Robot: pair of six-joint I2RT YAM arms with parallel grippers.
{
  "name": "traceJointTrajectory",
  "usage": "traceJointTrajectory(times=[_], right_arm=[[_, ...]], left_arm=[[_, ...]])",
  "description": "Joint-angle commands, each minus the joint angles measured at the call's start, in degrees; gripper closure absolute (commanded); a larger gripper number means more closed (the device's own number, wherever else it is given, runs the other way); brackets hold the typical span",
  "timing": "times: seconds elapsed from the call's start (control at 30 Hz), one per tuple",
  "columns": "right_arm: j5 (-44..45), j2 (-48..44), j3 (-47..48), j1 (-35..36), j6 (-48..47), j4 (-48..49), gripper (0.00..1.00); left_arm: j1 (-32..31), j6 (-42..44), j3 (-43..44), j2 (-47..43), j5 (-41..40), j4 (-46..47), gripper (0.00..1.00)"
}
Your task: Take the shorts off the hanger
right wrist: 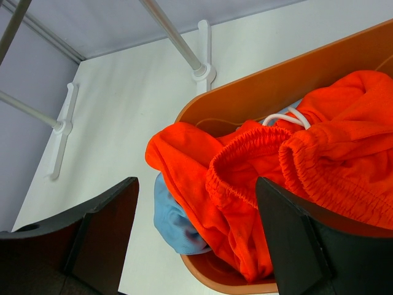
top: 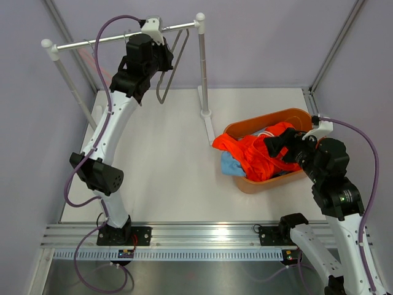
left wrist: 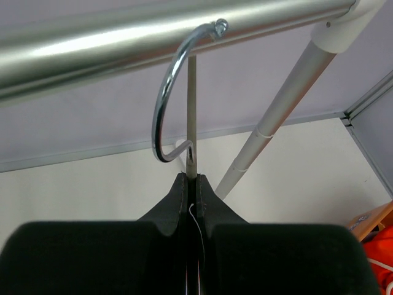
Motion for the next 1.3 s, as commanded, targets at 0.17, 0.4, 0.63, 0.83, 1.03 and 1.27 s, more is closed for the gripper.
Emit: traceJointTrajectory(times=[0.17,0.4,0.63,0.83,1.03,1.27], right_arm=[[-1.6,0.2,-0.3,0.0,-0.5,3.4,0.15],[-1.9,0.7,-0.2,0.1,-0.5,3.6,0.15],[-1.9,0.9,-0.7,0.0,-0.7,3.6,0.15],[-2.2,1.1,-0.5,0.1,-0.8,3.8,0.15],[-2.4,1.5,-0.6,0.0,-0.6,4.1,0.15],[-2.7,1.7,-1.0,0.1,-0.5,4.3,0.15]], left_arm=[[0.3,0.3,-2.7,-4.1,-2.8,9.0,1.0],[0.3,-2.5,-3.4,-4.4,-7.4,12.2,1.0],[0.3,-3.9,-2.5,-3.3,-8.1,14.3,1.0],[0.3,-5.3,1.5,-0.6,-11.4,11.7,1.0],[0.3,-5.6,2.3,0.9,-12.5,11.7,1.0],[0.3,-5.6,4.2,4.1,-13.2,9.7,1.0]])
